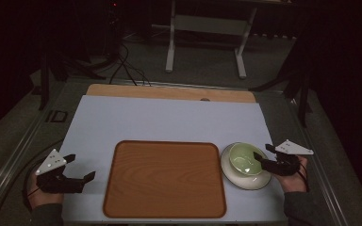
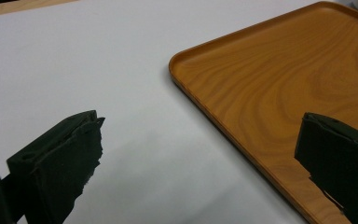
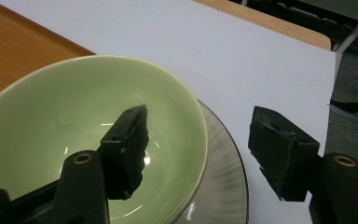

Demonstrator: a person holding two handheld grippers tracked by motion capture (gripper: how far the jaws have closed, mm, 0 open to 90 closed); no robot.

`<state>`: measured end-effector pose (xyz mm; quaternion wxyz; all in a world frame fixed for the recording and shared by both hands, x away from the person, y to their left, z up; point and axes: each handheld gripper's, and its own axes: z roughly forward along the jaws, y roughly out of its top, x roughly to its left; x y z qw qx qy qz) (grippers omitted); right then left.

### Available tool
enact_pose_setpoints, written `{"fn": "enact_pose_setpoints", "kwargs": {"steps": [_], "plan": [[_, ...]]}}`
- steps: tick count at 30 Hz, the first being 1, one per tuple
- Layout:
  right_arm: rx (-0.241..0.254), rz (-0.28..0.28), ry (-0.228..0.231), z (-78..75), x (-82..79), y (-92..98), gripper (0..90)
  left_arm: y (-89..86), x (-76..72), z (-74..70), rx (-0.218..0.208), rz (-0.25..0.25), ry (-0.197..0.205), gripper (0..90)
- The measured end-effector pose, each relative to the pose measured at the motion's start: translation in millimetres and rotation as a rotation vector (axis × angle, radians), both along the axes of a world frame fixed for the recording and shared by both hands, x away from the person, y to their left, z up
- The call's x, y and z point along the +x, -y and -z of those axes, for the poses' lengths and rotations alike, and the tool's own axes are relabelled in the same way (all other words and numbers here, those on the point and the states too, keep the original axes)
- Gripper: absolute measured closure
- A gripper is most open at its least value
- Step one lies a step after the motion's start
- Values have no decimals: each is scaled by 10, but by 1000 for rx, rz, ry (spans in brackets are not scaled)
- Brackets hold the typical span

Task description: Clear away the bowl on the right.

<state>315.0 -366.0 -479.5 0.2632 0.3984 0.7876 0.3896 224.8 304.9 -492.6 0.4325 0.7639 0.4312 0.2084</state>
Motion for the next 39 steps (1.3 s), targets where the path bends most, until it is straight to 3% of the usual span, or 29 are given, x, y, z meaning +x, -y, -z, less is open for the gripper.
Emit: {"fn": "enact_pose_setpoints", "kwargs": {"steps": [12, 13, 14, 22, 32, 39], "plan": [[-33, -25, -38, 32, 100, 4, 568, -5, -2, -2, 3, -5, -2, 7], [-33, -27, -42, 35, 108, 1, 568, -5, -2, -2, 3, -5, -2, 7], [-36, -38, -57, 41, 122, -5, 647, -30, -11, -8, -6, -14, 7, 7], [-56, -45, -103, 63, 183, -39, 759, -27, -7, 0, -5, -14, -1, 7], [-92, -34, -159, 69, 251, -72, 790, -29, -8, 0, -6, -14, 0, 7], [-85, -32, -197, 81, 286, -79, 785, -29, -5, 2, -8, -13, 0, 7]]}}
